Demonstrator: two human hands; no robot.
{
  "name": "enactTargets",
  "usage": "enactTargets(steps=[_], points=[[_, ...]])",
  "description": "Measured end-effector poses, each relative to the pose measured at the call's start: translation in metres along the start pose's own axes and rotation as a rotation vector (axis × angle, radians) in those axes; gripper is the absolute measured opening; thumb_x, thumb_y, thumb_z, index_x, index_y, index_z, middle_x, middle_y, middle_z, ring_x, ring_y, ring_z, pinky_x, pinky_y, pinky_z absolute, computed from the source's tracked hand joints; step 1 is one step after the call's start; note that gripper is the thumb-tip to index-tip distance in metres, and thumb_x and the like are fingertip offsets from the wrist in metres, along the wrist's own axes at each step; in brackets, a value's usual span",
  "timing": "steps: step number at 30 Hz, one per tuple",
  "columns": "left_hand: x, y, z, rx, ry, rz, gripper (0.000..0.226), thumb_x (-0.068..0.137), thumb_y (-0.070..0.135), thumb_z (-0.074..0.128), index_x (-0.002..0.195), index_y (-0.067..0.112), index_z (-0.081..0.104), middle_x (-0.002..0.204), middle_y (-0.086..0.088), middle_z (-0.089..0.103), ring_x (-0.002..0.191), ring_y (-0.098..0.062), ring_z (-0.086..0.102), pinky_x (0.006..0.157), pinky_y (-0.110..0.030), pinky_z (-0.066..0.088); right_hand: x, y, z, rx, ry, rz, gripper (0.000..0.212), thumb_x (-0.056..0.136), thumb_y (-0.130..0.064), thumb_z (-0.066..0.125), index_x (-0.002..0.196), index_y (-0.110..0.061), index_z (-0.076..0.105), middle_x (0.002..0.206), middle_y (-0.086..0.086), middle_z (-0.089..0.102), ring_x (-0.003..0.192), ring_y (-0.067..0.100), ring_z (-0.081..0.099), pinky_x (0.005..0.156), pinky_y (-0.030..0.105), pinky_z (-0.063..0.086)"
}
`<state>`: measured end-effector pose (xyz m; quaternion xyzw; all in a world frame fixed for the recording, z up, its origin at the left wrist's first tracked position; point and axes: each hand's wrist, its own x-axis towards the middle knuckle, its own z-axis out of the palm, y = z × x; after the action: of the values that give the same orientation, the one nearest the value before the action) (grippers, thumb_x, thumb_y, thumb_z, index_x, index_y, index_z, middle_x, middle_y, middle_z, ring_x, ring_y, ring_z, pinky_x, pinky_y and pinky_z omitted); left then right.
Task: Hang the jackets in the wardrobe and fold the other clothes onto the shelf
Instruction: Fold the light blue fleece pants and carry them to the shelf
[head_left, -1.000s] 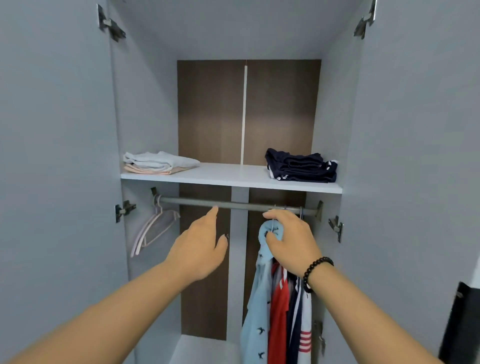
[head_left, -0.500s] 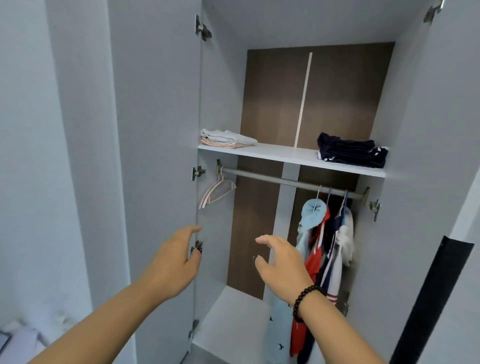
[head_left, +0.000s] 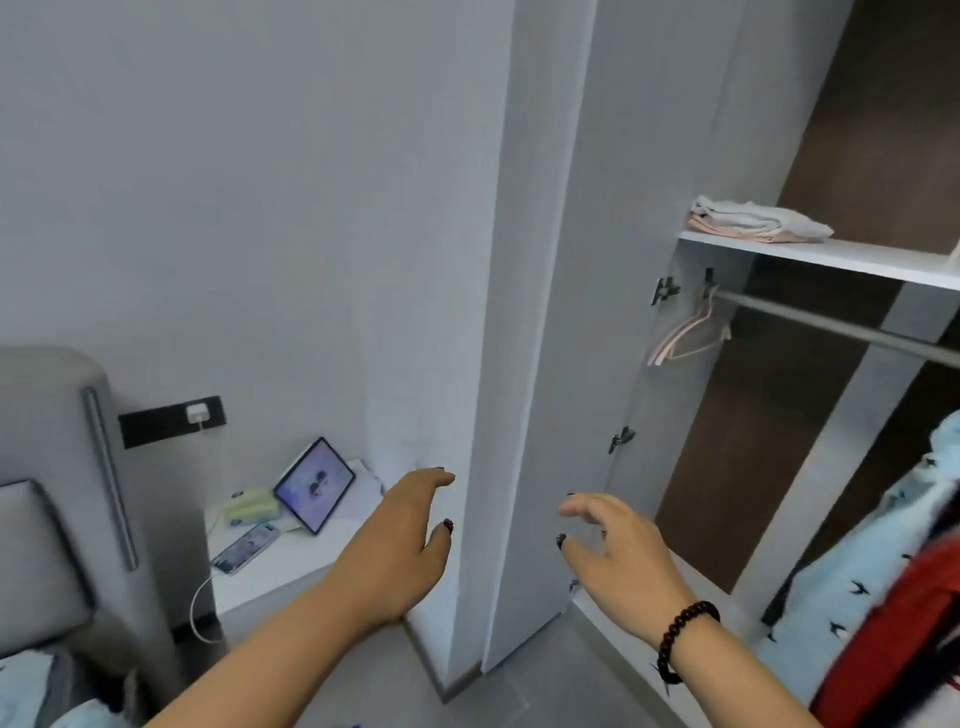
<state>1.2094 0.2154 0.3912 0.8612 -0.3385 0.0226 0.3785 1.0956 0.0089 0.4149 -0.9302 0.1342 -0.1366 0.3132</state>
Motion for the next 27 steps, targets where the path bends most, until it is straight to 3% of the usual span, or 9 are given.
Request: enactTargets(steps=[4, 8, 11, 13, 15, 19, 22, 27], points=[[-0.015, -0.068, -0.039, 0.037, 0.033, -0.11, 0.05, 0.098, 0.025, 0.049, 0.145, 0.03, 0.031, 0.15, 0.018, 0.031, 0.137, 0.0, 0.028, 0.102, -0.007, 0.018, 0.037, -0.045, 0.069, 0.074, -0.11, -0.081, 0.025, 0.093, -0.023, 0.056, 0.117, -0.032, 0.055, 0.123, -0.021, 0.046, 0.114, -0.004, 0.041, 0.096, 0.005, 0.027], [-0.025, -0.14, -0.077, 0.058, 0.049, -0.218, 0.051, 0.098, 0.026, 0.05, 0.145, 0.029, 0.031, 0.148, 0.018, 0.032, 0.132, 0.002, 0.031, 0.09, 0.006, 0.012, 0.08, -0.093, 0.144, 0.131, -0.208, -0.124, 0.025, 0.093, -0.022, 0.057, 0.116, -0.031, 0.055, 0.121, -0.022, 0.047, 0.112, -0.005, 0.043, 0.079, -0.009, 0.027], [-0.029, -0.197, -0.108, 0.063, 0.038, -0.279, 0.048, 0.097, 0.022, 0.051, 0.143, 0.025, 0.034, 0.143, 0.016, 0.036, 0.127, 0.002, 0.035, 0.092, 0.008, 0.015, 0.115, -0.133, 0.203, 0.172, -0.278, -0.15, 0.024, 0.092, -0.019, 0.058, 0.111, -0.033, 0.054, 0.119, -0.021, 0.049, 0.111, -0.004, 0.045, 0.081, -0.006, 0.029], [-0.032, -0.234, -0.128, 0.067, 0.033, -0.336, 0.047, 0.096, 0.02, 0.052, 0.141, 0.024, 0.037, 0.14, 0.013, 0.039, 0.126, -0.01, 0.043, 0.102, -0.006, 0.026, 0.136, -0.159, 0.242, 0.183, -0.329, -0.162, 0.024, 0.092, -0.017, 0.058, 0.109, -0.033, 0.054, 0.118, -0.019, 0.05, 0.11, -0.002, 0.046, 0.086, 0.001, 0.031], [-0.036, -0.271, -0.148, 0.062, 0.036, -0.392, 0.047, 0.095, 0.017, 0.053, 0.14, 0.021, 0.04, 0.14, 0.012, 0.04, 0.129, -0.009, 0.042, 0.108, -0.013, 0.027, 0.153, -0.183, 0.281, 0.193, -0.374, -0.167, 0.024, 0.091, -0.016, 0.059, 0.108, -0.032, 0.054, 0.118, -0.017, 0.052, 0.109, 0.0, 0.047, 0.087, 0.004, 0.033], [-0.048, -0.336, -0.178, 0.069, 0.065, -0.481, 0.044, 0.093, 0.011, 0.054, 0.134, 0.021, 0.045, 0.128, 0.018, 0.038, 0.116, 0.006, 0.036, 0.09, 0.009, 0.016, 0.181, -0.223, 0.352, 0.19, -0.457, -0.211, 0.025, 0.089, -0.015, 0.06, 0.109, -0.029, 0.057, 0.114, -0.015, 0.053, 0.106, 0.001, 0.048, 0.08, 0.0, 0.034], [-0.065, -0.376, -0.19, 0.045, 0.094, -0.597, 0.044, 0.093, 0.013, 0.054, 0.135, 0.022, 0.045, 0.131, 0.016, 0.041, 0.119, 0.002, 0.039, 0.094, 0.004, 0.019, 0.198, -0.245, 0.399, 0.178, -0.556, -0.243, 0.025, 0.089, -0.015, 0.06, 0.108, -0.031, 0.056, 0.112, -0.016, 0.053, 0.104, 0.0, 0.047, 0.085, 0.006, 0.033], [-0.092, -0.43, -0.197, 0.004, 0.152, -0.768, 0.044, 0.095, 0.013, 0.053, 0.137, 0.02, 0.043, 0.136, 0.011, 0.041, 0.119, 0.006, 0.033, 0.088, 0.011, 0.013, 0.227, -0.271, 0.468, 0.139, -0.711, -0.315, 0.025, 0.088, -0.016, 0.059, 0.108, -0.033, 0.058, 0.109, -0.019, 0.052, 0.103, 0.0, 0.049, 0.076, -0.001, 0.031]])
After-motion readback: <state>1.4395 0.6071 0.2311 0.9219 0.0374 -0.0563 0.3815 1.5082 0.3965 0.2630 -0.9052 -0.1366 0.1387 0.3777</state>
